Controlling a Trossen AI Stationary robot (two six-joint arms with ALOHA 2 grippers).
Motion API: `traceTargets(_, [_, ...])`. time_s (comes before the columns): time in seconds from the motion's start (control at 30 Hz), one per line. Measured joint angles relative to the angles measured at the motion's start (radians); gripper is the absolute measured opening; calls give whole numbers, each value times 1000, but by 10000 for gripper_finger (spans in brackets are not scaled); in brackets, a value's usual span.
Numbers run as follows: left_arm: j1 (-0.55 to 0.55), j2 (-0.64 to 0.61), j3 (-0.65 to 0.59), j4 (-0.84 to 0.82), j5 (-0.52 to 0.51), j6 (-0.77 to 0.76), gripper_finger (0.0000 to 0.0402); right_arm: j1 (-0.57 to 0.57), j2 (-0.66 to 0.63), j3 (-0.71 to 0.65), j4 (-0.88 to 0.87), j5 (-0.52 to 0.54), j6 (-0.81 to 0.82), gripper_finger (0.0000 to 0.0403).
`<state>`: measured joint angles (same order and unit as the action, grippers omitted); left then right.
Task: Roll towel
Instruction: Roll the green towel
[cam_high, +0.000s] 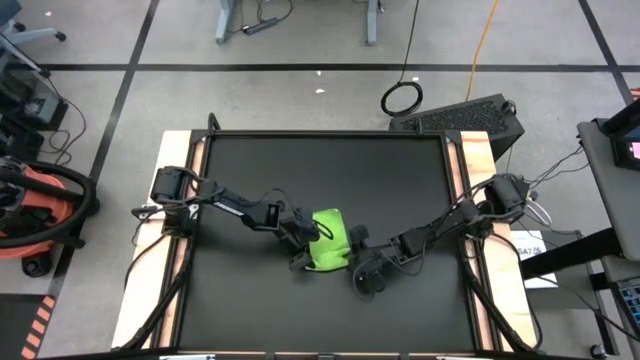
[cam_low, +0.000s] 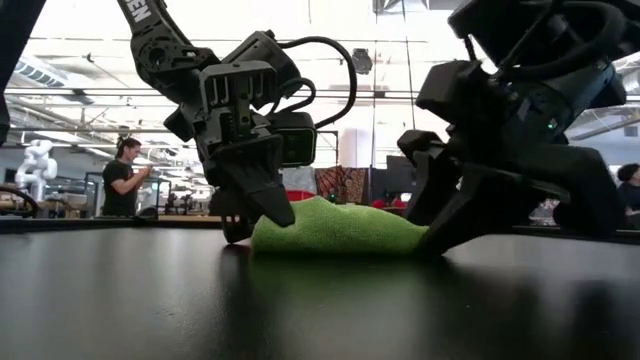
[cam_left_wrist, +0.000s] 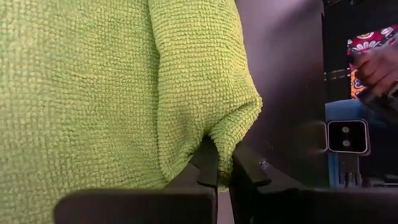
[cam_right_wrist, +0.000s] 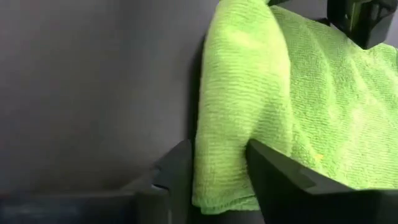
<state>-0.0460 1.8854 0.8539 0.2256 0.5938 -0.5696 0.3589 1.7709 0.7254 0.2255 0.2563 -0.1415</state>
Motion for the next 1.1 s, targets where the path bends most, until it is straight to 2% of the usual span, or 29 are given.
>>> traceTargets(0.13, [-5, 0, 0, 3, 13, 9, 16, -22, 10, 0, 23, -19, 33, 97])
traceTargets(0.33, [-8, -9, -1, -6, 18, 9, 86, -78, 8, 3, -1, -149, 137, 14])
traceTargets(0.53, [-9, -74, -1, -57, -9, 91, 124, -140, 8, 5, -18, -364, 298, 14])
traceTargets(0.83, [-85, -230, 16, -229, -245, 377, 128, -249, 12, 1, -36, -704, 492, 3])
traceTargets(1.0, [-204, -236, 21, -218, -399, 449, 129, -289, 13, 0, -41, -786, 559, 4])
traceTargets(1.1, [-285, -219, 37, -214, -562, 492, 129, -307, 13, 0, -39, -813, 592, 4])
